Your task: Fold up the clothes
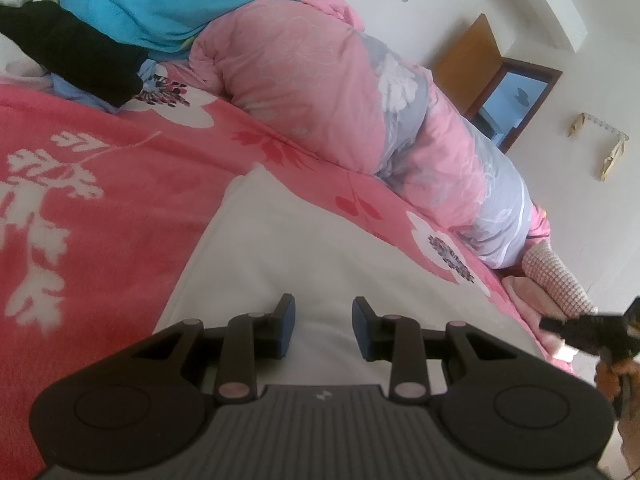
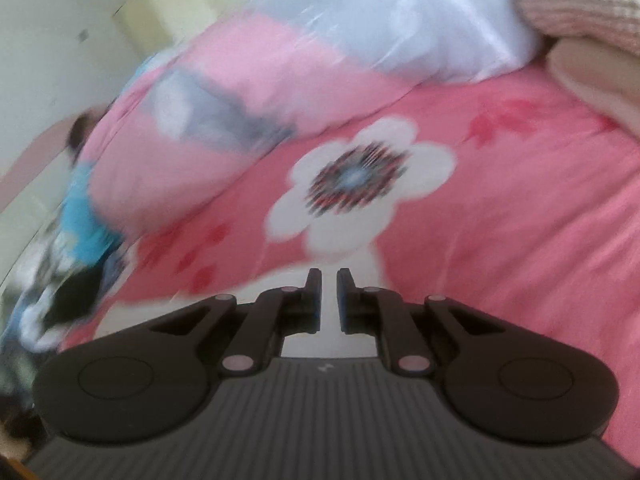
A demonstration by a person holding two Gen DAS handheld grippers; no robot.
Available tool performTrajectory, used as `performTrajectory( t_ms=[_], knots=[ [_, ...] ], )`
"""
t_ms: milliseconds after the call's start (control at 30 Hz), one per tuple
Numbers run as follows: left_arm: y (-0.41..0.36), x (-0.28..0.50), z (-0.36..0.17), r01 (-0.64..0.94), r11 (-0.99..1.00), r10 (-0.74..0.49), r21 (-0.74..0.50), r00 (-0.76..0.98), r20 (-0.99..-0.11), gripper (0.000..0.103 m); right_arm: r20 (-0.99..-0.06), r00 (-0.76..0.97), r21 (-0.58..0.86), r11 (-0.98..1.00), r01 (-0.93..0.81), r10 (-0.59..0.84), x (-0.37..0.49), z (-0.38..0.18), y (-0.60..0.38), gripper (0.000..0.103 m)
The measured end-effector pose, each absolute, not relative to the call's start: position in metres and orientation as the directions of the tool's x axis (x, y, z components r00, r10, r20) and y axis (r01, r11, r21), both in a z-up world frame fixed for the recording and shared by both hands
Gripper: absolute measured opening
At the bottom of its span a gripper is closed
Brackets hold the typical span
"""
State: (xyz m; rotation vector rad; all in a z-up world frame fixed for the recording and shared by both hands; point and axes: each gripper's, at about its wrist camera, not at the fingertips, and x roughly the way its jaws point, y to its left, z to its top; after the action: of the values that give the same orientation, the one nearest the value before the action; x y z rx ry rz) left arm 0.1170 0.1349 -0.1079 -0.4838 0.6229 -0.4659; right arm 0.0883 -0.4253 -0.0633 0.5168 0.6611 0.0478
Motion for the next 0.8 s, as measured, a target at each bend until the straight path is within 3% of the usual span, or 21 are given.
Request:
performTrajectory(
  t_ms=[133, 167, 233, 367, 467, 633, 700, 800],
  knots=[
    [0.137, 0.117, -0.108, 0.261, 0.784, -0.548, -0.562, 0.716, -0.432, 0.033, -0.672, 0.702, 0.448, 0.885, 0.128, 0.239, 0.079, -0.080, -0.413, 0.009],
    [0.138, 0.116, -0.108, 0.261, 0.783, -0.549, -0.564, 0.715, -0.432, 0.033, -0.692, 0.687, 0.440, 0.884, 0.158, 0.222, 0.077, -0.086, -0.417, 0.005],
    [0.139, 0.116, -0.108, 0.262, 0.782, -0.551, -0.565, 0.714, -0.432, 0.033, -0.676, 0.714, 0.487, 0.838, 0.245, 0.184, 0.068, -0.094, -0.440, 0.000],
    [0.140, 0.117, -0.108, 0.258, 0.776, -0.556, -0.576, 0.710, -0.432, 0.033, -0.698, 0.716, 0.368, 0.850, 0.376, -0.015, 0.051, -0.074, -0.443, 0.006],
    [0.140, 0.118, -0.108, 0.253, 0.774, -0.557, -0.581, 0.709, -0.433, 0.033, -0.656, 0.752, 0.399, 0.875, 0.275, 0.062, 0.039, -0.056, -0.417, 0.006],
    [0.140, 0.115, -0.107, 0.255, 0.778, -0.554, -0.574, 0.710, -0.436, 0.033, -0.642, 0.699, 0.457, 0.889, 0.021, 0.313, 0.052, -0.055, -0.354, 0.006],
    [0.142, 0.114, -0.107, 0.254, 0.777, -0.554, -0.576, 0.710, -0.435, 0.033, -0.667, 0.667, 0.459, 0.888, 0.019, 0.331, 0.067, -0.068, -0.345, 0.006],
    [0.144, 0.113, -0.107, 0.252, 0.775, -0.556, -0.580, 0.709, -0.434, 0.033, -0.690, 0.685, 0.448, 0.881, 0.152, 0.233, 0.089, -0.084, -0.370, 0.003]
  ],
)
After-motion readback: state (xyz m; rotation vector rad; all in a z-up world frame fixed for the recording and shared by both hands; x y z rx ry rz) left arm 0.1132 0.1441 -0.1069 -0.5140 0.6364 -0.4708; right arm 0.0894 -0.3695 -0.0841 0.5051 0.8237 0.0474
